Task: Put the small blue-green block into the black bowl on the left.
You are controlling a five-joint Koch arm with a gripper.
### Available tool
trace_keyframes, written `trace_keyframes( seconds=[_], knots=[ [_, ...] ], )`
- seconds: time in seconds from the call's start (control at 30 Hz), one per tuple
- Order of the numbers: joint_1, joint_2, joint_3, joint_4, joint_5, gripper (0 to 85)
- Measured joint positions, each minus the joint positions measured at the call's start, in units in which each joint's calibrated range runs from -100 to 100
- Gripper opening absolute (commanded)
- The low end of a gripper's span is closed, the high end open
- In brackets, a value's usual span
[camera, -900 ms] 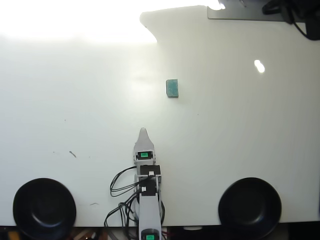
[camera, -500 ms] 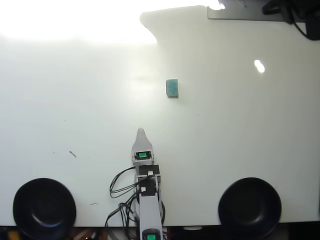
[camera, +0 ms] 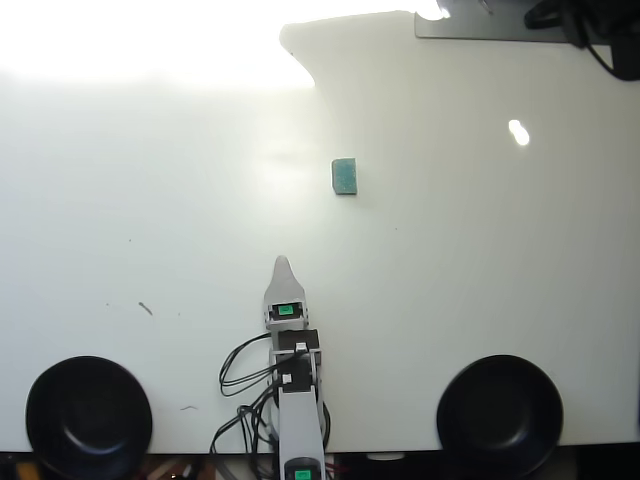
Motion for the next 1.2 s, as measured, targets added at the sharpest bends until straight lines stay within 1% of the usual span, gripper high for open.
trace_keyframes(
  seconds=[0.5, 0.63, 0.87, 1.13, 1.2],
  knots=[
    [0.2, 0.0, -0.1, 0.0, -0.1, 47.9],
    [0.2, -0.1, -0.1, 0.0, -0.8, 47.8],
    [-1.1, -0.1, 0.3, 0.0, -6.0, 47.9],
    [-2.5, -0.1, 5.6, -0.4, -14.4, 47.8],
    [-2.8, -0.1, 6.9, 0.2, -17.5, 46.3]
  ],
)
